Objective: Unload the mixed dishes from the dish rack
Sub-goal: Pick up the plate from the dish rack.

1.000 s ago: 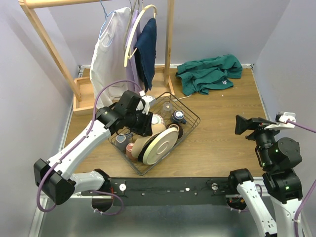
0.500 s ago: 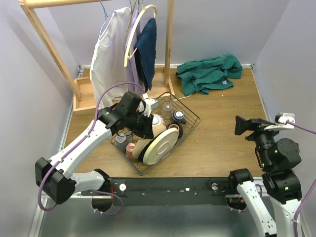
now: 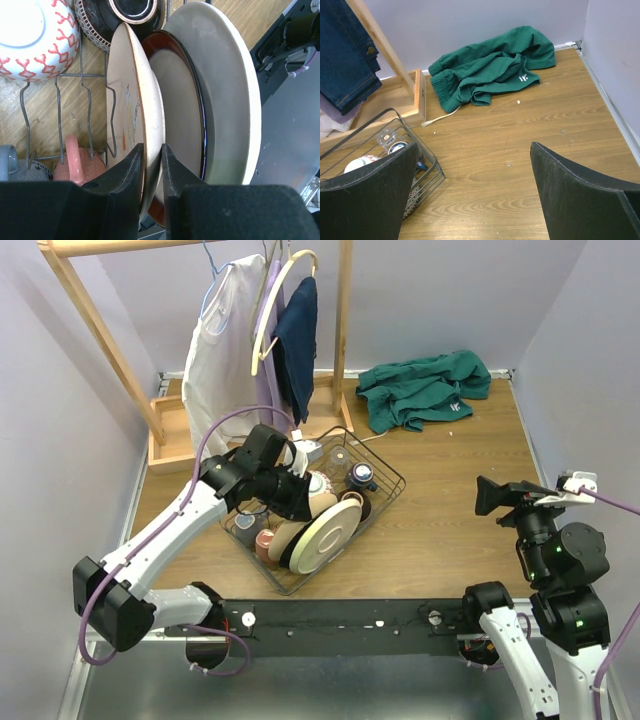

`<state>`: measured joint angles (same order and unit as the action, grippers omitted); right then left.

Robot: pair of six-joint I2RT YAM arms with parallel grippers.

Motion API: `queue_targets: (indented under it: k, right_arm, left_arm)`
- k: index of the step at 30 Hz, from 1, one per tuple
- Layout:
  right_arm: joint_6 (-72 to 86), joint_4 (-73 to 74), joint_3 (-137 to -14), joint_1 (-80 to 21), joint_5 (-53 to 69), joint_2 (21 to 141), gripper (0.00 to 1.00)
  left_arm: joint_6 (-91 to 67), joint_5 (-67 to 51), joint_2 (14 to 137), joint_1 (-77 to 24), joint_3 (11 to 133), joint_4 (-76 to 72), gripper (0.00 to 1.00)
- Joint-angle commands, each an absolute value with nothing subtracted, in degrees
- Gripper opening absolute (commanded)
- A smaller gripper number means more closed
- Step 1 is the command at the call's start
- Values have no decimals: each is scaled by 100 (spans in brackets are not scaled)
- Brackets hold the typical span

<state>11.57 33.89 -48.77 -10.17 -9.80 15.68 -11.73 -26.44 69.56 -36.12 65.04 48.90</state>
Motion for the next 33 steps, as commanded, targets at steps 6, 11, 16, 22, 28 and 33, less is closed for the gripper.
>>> queue_targets:
  k: [6,11,16,22,28,33]
  right_arm:
    - [1187,3270,-4772,-1055,-1037,1521,100]
    - [1178,3261,-4764,-1055,-1037,1547,100]
    - [1187,3252,-4737,-1063,-1028,1573,100]
    - [1187,3226,-4720,-1055,-1020,1573,100]
    - [1187,3226,-4711,-1055,-1020,1573,100]
    - [1186,3226,-4711,-1055,-1037,1573,100]
  left_arm:
    - [-1046,-3120,7102,-3639,6960,5440,0]
    - [-1055,-3147,7075,-3560,7338,5546,0]
    - [-1116,-3251,7049,-3463,7514,5502,0]
    - [-1230,-3647,7031,-3437,7567,5362,0]
    - [-1415,-3647,7023,-3410,7839,5388,0]
    - [-1450,-3683,6987,-3384,8094,5467,0]
